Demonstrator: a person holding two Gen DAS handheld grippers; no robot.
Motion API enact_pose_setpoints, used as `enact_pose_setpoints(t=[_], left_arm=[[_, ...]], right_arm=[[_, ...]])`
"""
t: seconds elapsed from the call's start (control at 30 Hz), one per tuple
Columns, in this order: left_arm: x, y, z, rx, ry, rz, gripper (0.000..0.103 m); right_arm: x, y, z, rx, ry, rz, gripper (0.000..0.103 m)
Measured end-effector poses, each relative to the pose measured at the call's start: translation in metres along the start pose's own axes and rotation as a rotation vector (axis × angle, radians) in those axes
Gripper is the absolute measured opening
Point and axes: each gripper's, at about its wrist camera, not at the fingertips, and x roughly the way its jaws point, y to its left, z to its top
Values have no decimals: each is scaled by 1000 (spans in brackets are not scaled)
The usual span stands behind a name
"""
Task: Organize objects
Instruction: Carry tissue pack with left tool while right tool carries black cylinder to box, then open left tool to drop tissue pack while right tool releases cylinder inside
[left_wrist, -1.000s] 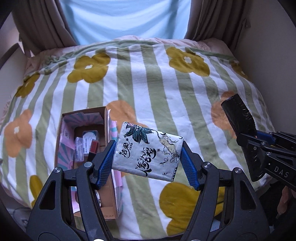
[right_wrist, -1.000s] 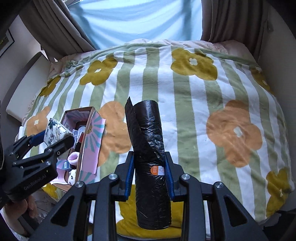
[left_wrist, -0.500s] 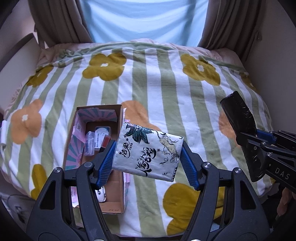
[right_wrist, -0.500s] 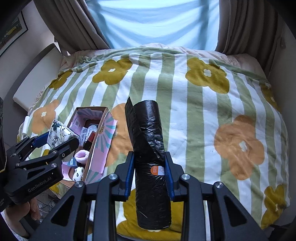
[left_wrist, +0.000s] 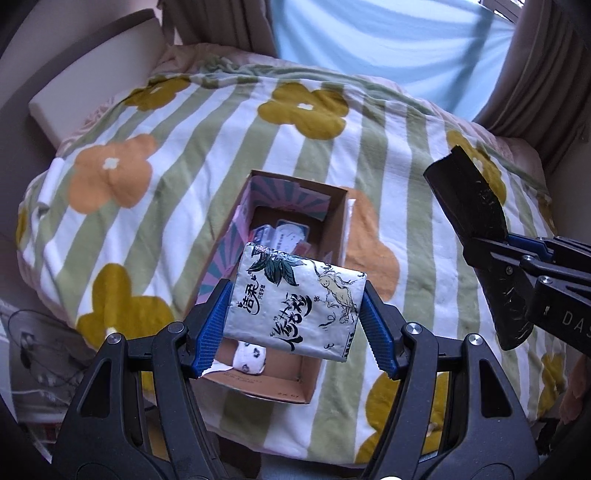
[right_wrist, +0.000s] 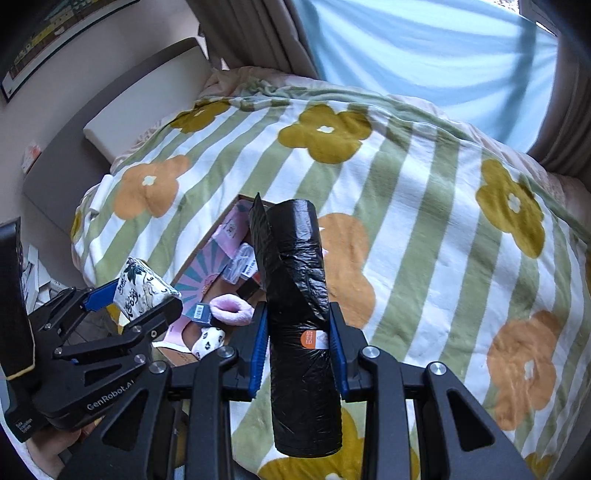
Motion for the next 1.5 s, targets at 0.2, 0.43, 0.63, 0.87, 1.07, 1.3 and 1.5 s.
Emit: enact_pose_setpoints(t=[0.2,0.43,0.63,0.87,1.07,1.3,1.5], left_arm=[[18,29,-3,-55,38,62,65],[65,42,-11,-55,101,61,64],[120,43,-27,-46,145,40,64],[158,38,-42,-29,186,37,64],[160,36,-48,-24,204,51,64],[158,30,-49,20,204,72,103],[164,27,-49,21,215,39,103]], right_arm=[[41,33,30,-40,53,106,28],[110,53,57,9,145,165,28],[184,57,70,38,217,161,28],[248,50,79,63,263,133,28],[261,49,83,44,288,122,28],[268,55,88,-9,323,116,80],[274,52,78,-65,346,77,103]])
